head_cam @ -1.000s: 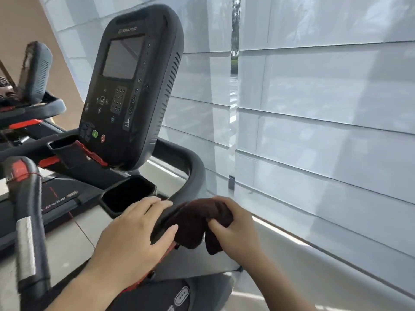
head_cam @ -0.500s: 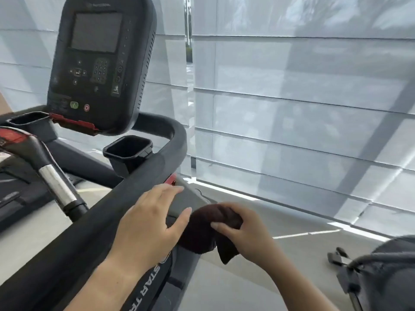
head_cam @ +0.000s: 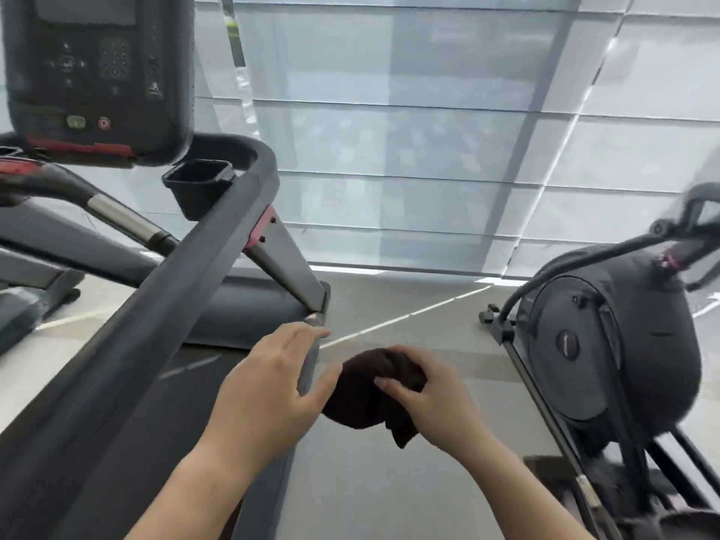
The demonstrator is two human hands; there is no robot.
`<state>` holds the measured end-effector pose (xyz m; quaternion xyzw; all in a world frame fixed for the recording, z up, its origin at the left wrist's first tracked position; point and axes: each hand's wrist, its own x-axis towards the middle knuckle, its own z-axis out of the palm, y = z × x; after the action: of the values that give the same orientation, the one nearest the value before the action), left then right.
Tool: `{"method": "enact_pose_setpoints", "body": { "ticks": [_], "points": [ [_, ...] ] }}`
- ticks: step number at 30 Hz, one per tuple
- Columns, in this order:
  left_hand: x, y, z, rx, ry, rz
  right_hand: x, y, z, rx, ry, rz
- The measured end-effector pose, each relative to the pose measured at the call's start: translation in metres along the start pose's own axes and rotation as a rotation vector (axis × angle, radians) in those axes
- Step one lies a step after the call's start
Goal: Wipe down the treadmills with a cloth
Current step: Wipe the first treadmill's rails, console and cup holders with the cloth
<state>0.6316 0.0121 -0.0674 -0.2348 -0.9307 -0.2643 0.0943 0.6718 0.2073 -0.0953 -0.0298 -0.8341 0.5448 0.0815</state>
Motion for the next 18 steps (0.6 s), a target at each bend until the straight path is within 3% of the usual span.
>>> {"method": "enact_pose_setpoints", "body": {
  "ticks": [13, 18],
  "points": [
    [-0.212, 0.005, -0.063, 0.149, -0.04, -0.156, -0.178, -0.016, 0.068, 0.244, -0.081, 0.11],
    [-0.265, -0.023, -0.096, 0.156, -0.045, -0.156, -0.218, -0.045, 0.107, 0.191, -0.103, 0.091]
  ]
}}
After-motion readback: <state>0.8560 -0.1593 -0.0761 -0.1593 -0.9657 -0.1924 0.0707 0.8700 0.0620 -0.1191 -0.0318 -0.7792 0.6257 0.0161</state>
